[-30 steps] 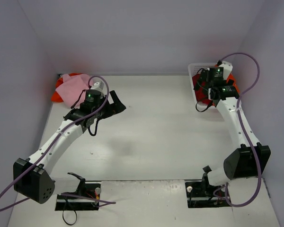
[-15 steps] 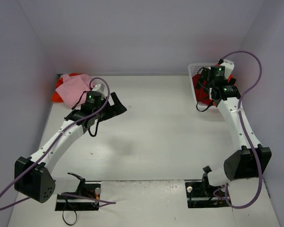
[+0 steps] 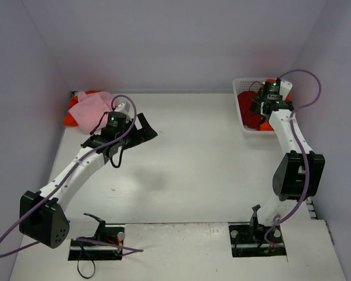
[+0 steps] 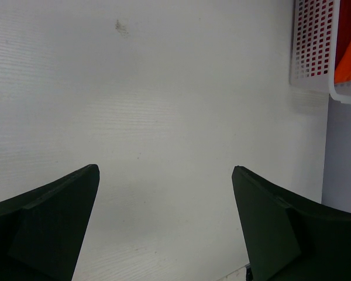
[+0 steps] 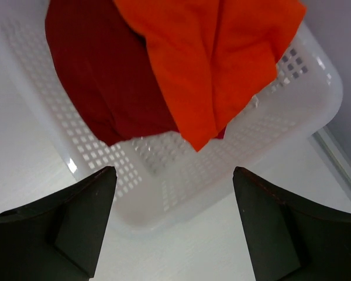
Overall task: Fold and stack the t-shirts
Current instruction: Grab crumpled tshirt from bin with the right arm
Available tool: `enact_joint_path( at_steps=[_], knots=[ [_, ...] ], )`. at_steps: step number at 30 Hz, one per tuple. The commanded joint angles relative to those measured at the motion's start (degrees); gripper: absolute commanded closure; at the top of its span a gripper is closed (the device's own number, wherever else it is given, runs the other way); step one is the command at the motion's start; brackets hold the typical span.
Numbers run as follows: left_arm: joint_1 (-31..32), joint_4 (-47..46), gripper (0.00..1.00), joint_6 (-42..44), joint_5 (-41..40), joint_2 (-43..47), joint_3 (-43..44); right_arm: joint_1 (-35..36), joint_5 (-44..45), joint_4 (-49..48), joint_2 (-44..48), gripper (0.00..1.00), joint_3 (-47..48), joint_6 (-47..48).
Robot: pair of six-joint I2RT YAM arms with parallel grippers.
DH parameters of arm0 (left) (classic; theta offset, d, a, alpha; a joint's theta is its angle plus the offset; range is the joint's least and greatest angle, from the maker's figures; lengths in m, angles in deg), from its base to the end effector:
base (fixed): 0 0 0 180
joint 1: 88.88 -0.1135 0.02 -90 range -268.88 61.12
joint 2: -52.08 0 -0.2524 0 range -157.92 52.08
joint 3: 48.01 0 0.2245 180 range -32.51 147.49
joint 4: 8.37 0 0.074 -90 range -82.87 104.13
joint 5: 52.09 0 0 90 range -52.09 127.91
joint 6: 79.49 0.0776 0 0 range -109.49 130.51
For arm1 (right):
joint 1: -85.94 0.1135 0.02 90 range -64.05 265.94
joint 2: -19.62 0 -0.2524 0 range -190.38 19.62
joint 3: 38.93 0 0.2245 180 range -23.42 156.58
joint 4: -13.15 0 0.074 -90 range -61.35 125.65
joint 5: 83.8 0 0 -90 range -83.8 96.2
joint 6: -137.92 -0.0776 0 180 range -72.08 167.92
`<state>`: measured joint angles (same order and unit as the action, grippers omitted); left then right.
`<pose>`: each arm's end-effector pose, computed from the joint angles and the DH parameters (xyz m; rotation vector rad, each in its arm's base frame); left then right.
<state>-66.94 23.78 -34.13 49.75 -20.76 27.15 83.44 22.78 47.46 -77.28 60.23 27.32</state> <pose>0.2723 -0.1268 0.2892 -0.3048 2.1934 -0.8945 0.3991 -0.0396 0.2942 0.5864 2.0233 -0.1192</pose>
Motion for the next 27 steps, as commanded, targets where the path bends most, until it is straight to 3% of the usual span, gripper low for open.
enact_joint_path(
  at_steps=[1,13,19,27],
  knots=[
    [-0.58,-3.90,0.09,-0.97,0.56,-1.25,1.42,-3.82,-4.08,-11.49,5.14,0.24,-0.77,-2.51],
    [-0.75,-8.91,0.09,-2.47,3.54,-6.26,0.11,-7.43,-5.15,-15.37,0.23,0.24,2.74,-0.23],
    [-0.84,-10.76,0.09,-2.47,3.55,-8.28,0.28,-7.96,-8.58,-18.37,-3.46,0.34,1.07,0.04],
    [-0.84,-12.43,0.09,-2.29,2.40,-9.60,-1.74,-7.96,-7.18,-20.83,-10.05,0.28,3.70,0.29]
  ],
)
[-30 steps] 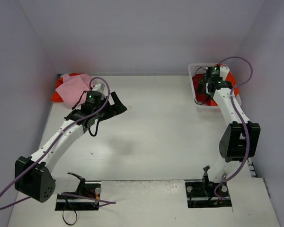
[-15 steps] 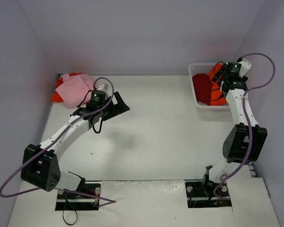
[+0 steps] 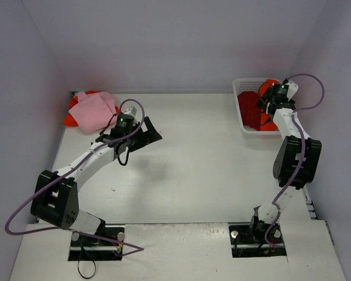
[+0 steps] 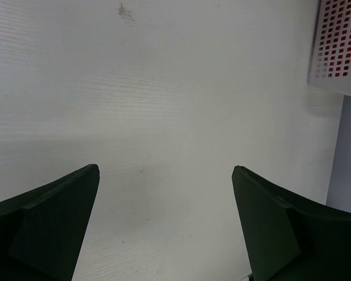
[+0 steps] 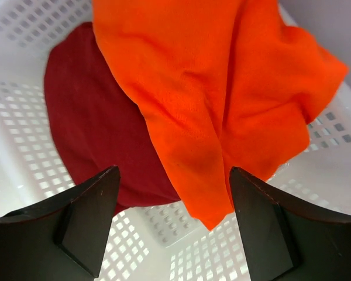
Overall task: Fold and stack the t-shirts
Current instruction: Grab crumpled tshirt from bin with the right arm
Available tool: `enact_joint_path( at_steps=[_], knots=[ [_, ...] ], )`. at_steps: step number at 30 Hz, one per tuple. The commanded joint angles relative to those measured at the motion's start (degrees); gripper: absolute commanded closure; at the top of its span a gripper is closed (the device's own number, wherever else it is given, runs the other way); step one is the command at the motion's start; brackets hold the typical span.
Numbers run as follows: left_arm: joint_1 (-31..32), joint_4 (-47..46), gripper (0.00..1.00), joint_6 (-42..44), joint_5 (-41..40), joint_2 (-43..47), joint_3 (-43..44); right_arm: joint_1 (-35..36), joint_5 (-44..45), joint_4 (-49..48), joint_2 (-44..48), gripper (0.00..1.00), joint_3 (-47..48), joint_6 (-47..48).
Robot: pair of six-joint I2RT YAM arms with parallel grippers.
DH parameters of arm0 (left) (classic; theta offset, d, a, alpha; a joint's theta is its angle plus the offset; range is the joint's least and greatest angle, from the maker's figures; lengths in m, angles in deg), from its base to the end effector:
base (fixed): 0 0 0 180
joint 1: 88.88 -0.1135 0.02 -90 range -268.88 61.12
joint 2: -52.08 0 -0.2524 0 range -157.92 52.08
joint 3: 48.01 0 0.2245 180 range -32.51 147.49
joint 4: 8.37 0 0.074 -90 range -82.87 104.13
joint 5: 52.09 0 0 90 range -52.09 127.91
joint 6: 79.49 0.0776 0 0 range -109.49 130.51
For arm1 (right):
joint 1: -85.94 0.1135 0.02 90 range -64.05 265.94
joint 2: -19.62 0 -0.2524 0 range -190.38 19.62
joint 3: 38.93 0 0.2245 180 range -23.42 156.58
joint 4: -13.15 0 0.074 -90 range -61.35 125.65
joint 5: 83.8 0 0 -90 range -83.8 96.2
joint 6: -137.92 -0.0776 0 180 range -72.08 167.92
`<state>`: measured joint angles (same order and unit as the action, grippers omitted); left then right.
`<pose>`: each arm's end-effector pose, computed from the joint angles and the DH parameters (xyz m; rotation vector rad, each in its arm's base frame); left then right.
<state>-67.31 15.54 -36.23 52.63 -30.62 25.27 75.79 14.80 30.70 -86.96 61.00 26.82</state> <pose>0.3033 -0.1411 0.2452 -0.3429 2.2671 -0.9370 0.4434 -0.0912 0.2676 0.6279 1.8865 -0.0261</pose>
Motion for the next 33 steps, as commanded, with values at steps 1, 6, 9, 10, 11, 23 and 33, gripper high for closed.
enact_joint_path(
  at_steps=[1,6,9,10,11,23,33],
  knots=[
    [-0.47,-4.10,0.09,0.07,-0.48,-0.01,0.23,-0.31,1.24,-4.07,-0.90,0.28,3.03,0.89],
    [-0.64,-4.01,0.09,0.33,0.48,-2.20,0.84,-0.39,3.35,-4.15,-3.27,0.28,2.15,0.89],
    [-0.64,-3.83,0.09,0.42,0.75,-2.65,1.02,-0.39,4.76,-4.94,-3.89,0.30,1.18,0.98],
    [-0.64,-4.01,0.09,0.42,0.66,-2.56,1.02,-0.39,5.28,-5.03,-4.07,0.32,1.01,0.98],
    [-0.64,-4.10,0.09,0.42,0.75,-2.30,0.85,-0.39,5.63,-5.21,-4.07,0.33,0.75,1.06],
    [-0.73,-4.72,0.09,-0.90,1.45,-1.42,0.14,-0.39,6.25,-5.56,-4.68,0.94,-3.47,0.45],
    [-0.73,-4.36,0.09,-0.98,1.10,-0.80,-0.21,-0.13,5.99,-5.91,-2.58,1.00,-4.36,-1.40]
  ],
)
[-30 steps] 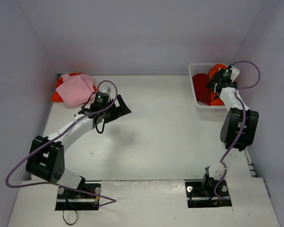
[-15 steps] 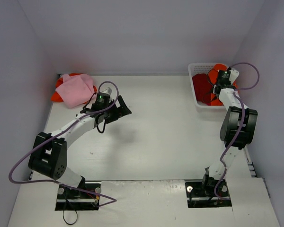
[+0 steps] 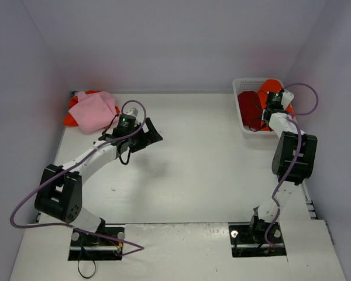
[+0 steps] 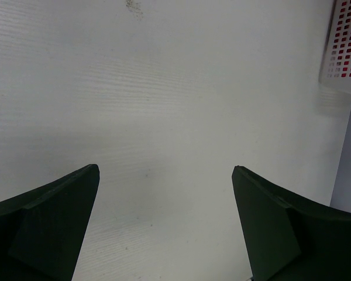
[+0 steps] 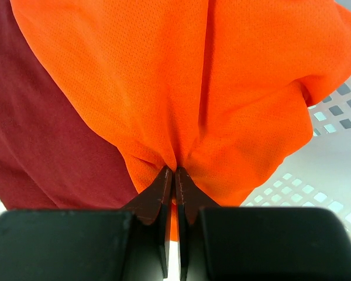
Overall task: Fold and stack the t-shirts
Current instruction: Grab crumpled tshirt from bin with the right arm
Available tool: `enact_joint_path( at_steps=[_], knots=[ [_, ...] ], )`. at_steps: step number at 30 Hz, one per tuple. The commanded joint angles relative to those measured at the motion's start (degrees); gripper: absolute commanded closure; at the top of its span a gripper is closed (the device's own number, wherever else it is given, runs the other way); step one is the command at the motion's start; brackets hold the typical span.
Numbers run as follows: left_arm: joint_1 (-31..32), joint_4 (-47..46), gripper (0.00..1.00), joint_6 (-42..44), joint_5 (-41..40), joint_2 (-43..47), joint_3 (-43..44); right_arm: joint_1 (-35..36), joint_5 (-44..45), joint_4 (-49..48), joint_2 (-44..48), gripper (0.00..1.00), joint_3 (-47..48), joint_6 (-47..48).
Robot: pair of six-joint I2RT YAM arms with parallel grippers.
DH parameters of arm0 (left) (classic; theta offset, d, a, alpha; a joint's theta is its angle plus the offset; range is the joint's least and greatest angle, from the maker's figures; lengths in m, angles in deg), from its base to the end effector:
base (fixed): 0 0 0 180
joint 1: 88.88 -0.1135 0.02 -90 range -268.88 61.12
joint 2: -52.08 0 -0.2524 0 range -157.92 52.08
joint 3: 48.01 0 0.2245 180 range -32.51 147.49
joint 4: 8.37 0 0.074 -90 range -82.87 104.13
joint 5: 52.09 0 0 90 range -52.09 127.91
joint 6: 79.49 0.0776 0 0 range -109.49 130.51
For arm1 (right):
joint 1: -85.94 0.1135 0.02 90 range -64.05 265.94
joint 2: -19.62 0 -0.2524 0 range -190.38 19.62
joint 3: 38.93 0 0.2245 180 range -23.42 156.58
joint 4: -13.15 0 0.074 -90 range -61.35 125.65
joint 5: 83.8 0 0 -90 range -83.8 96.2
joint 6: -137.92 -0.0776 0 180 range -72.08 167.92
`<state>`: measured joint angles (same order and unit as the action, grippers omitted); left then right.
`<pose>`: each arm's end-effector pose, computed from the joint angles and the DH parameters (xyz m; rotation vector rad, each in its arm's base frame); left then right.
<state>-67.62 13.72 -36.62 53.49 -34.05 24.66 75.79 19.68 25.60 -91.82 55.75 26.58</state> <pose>0.3115 -0.1435 0.2266 -0.3618 2.3079 -0.9375 0.4473 -0.0985 0.2108 0.6973 1.9465 -0.1246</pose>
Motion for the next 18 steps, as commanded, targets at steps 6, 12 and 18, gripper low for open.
enact_joint_path(
  at_steps=[6,12,18],
  knots=[
    [-0.42,-2.90,0.09,-1.03,0.69,3.51,-0.04,0.84,-0.11,2.42,7.63,1.00,8.00,-2.30],
    [-0.34,-2.72,0.09,-1.64,0.51,6.05,-0.92,1.98,-3.62,2.79,16.85,1.00,13.54,-5.02],
    [-0.34,-0.79,0.09,-2.08,0.77,11.05,-0.65,1.98,-11.80,1.56,26.70,1.00,15.65,-8.54]
  ],
)
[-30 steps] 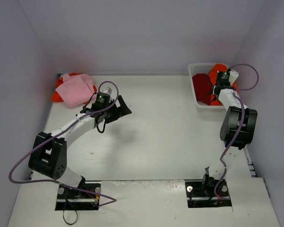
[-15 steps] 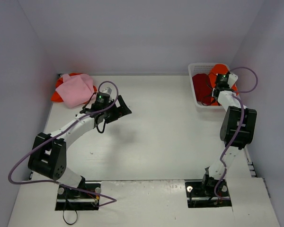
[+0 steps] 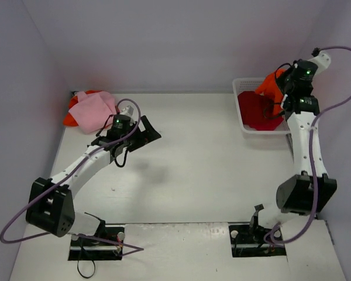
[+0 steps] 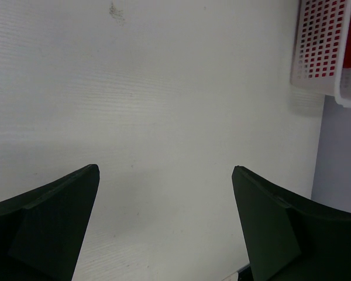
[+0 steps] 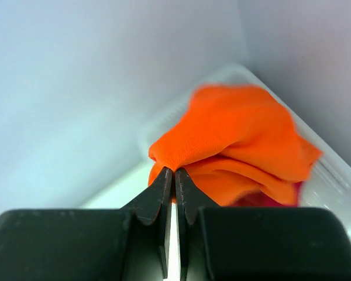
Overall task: Fold and stack the t-shirts
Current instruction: Grab crumpled tshirt from bin with the right arm, then move the tshirt to the center of the board
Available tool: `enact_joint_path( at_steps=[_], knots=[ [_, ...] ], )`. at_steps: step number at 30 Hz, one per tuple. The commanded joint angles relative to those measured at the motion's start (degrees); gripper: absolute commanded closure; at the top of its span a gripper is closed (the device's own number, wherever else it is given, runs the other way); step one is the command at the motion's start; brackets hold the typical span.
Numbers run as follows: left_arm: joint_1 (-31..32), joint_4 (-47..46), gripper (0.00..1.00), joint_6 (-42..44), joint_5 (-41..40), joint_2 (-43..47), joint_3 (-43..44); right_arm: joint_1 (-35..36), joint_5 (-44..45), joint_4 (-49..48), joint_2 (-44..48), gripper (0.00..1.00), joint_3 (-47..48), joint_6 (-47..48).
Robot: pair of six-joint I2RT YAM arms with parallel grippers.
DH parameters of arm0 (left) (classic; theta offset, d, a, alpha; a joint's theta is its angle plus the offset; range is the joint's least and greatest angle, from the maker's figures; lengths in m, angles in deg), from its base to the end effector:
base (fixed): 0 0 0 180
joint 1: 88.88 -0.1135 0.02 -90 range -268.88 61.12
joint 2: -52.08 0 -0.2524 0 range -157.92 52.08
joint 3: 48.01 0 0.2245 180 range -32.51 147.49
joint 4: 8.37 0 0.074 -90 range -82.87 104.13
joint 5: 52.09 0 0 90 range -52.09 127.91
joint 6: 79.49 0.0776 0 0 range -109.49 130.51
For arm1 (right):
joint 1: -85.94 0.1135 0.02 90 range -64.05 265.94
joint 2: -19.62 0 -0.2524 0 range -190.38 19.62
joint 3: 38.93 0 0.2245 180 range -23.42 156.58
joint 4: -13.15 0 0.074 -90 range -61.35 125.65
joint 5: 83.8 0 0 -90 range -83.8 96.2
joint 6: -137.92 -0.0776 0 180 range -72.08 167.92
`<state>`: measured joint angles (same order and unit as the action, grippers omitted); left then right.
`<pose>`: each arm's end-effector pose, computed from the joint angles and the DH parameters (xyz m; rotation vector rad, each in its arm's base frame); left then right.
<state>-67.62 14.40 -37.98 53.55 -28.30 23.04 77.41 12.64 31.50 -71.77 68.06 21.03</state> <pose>0.2956 -0.1375 0.2469 -0.3672 2.2493 -0.9749 0.3876 -0.0669 0.4189 0.5750 1.5153 0.1562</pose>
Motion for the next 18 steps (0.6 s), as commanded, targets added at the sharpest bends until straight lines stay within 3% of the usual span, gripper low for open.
enact_joint_path(
  at_steps=[1,11,18],
  knots=[
    [-0.34,-0.94,0.09,-0.73,0.62,6.19,1.05,0.36,-5.38,-4.43,8.50,1.00,3.70,-3.34],
    [-0.34,4.42,0.09,-0.73,-2.01,16.57,2.98,0.36,-17.85,-4.43,15.72,1.00,5.46,-6.94],
    [-0.34,5.92,0.09,-0.73,-2.37,20.79,4.04,0.54,-30.68,-5.93,19.76,1.00,1.25,-13.26]
  ],
)
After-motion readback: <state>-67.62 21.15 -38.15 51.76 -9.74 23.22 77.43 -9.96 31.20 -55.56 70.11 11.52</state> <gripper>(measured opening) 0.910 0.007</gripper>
